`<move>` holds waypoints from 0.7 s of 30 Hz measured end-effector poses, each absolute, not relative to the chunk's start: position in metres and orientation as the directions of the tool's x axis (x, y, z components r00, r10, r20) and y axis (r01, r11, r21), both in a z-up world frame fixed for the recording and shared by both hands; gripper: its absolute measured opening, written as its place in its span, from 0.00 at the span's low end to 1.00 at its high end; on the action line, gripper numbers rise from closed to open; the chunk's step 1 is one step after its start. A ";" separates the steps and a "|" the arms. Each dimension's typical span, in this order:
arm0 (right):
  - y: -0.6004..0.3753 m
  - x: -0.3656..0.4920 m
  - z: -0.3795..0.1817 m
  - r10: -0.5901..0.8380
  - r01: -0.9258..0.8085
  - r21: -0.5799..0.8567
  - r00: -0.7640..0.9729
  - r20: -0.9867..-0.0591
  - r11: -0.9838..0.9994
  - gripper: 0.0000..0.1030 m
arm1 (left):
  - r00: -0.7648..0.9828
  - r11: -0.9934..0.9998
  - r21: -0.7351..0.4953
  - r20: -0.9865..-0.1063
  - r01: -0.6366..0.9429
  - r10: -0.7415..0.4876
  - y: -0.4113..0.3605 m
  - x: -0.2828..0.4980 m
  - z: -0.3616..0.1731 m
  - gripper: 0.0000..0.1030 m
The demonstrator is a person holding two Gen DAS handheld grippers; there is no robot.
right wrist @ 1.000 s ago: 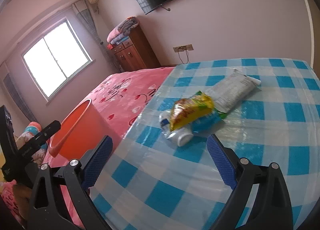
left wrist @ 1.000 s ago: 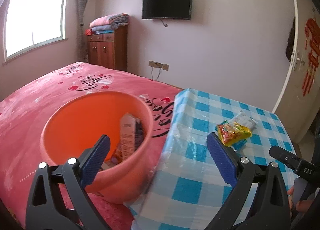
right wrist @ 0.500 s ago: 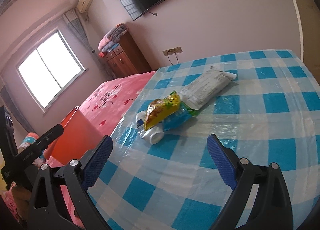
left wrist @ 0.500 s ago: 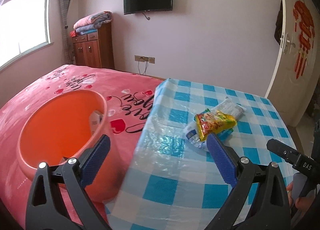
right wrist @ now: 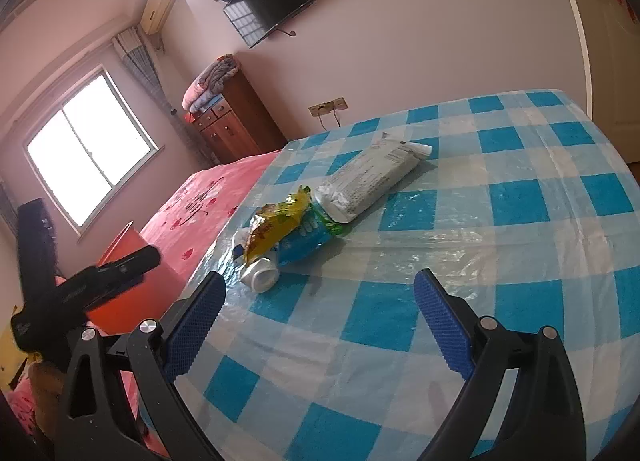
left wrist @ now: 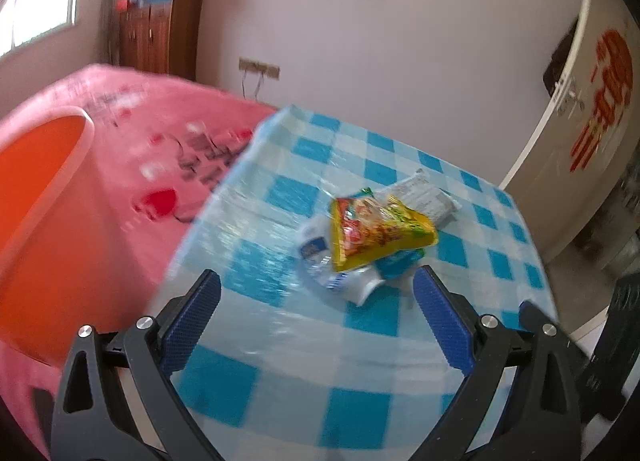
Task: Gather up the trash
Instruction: 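Grasp the white MAGICDAY milk pouch with the left gripper and lift it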
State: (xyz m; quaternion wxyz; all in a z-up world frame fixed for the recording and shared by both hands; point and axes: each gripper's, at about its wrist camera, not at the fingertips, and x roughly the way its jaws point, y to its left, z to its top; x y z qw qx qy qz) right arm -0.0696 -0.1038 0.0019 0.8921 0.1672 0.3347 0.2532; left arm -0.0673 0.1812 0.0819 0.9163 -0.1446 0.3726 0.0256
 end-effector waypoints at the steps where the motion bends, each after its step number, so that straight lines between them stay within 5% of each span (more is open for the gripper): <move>1: -0.106 -0.069 0.001 0.562 -0.339 0.466 0.649 -0.513 0.817 0.91 | 0.714 0.950 -0.267 -0.696 -0.163 -0.073 0.180 -0.062 0.077 0.94; 7: -0.116 -0.062 -0.011 0.574 -0.326 0.494 0.634 -0.519 0.806 0.91 | 0.690 0.898 -0.370 -0.715 -0.236 -0.113 0.181 -0.029 0.048 0.94; 21: -0.144 -0.046 -0.022 0.590 -0.288 0.551 0.626 -0.511 0.783 0.91 | 0.683 0.862 -0.404 -0.724 -0.305 -0.098 0.183 0.034 0.019 0.94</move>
